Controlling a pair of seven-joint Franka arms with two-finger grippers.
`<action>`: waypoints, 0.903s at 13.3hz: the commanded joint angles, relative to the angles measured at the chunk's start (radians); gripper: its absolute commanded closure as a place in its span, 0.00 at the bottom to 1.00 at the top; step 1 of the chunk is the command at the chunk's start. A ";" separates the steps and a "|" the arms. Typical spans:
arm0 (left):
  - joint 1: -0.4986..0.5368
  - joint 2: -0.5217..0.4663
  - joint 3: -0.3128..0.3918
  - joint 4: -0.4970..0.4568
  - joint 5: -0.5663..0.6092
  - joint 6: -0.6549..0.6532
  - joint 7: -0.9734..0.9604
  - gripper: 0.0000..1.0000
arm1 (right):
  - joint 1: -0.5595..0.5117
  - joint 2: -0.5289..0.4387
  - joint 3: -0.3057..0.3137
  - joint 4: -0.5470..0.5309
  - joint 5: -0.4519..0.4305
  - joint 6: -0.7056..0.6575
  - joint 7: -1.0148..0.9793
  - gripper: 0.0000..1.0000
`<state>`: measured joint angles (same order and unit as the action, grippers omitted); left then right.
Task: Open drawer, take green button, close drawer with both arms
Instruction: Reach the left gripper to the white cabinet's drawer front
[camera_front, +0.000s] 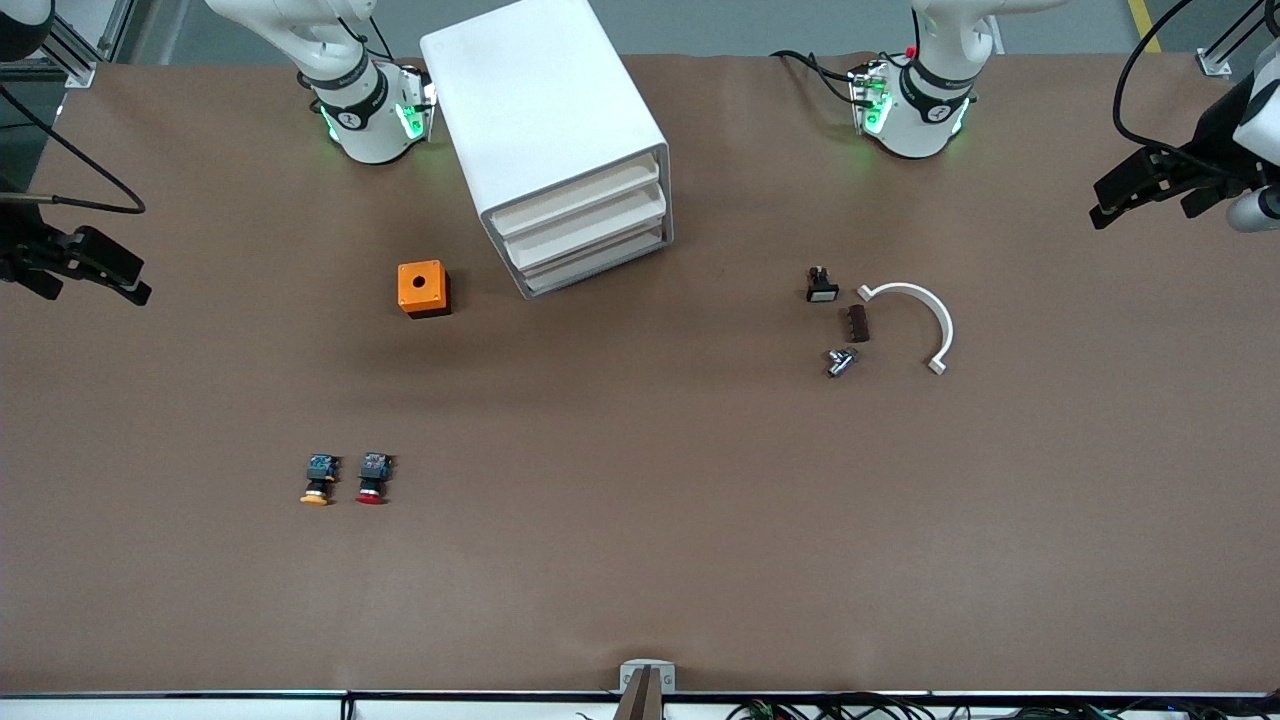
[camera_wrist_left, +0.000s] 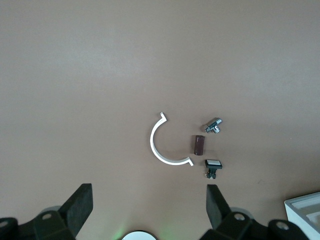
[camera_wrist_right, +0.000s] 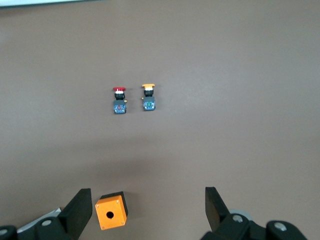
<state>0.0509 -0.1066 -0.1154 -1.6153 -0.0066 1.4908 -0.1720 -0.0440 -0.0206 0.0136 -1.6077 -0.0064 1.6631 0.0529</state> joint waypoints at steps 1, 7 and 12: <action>0.010 0.011 -0.003 0.025 0.000 -0.012 0.026 0.00 | -0.016 -0.005 0.014 0.015 -0.014 -0.017 -0.010 0.00; 0.018 0.123 0.016 0.075 0.008 -0.012 0.023 0.00 | -0.014 -0.004 0.014 0.015 -0.014 -0.016 -0.010 0.00; 0.000 0.289 0.006 0.074 -0.050 0.017 -0.187 0.00 | -0.014 -0.005 0.014 0.015 -0.014 -0.016 -0.010 0.00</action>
<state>0.0553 0.1187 -0.1005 -1.5794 -0.0328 1.5067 -0.2815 -0.0440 -0.0210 0.0144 -1.6020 -0.0064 1.6605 0.0516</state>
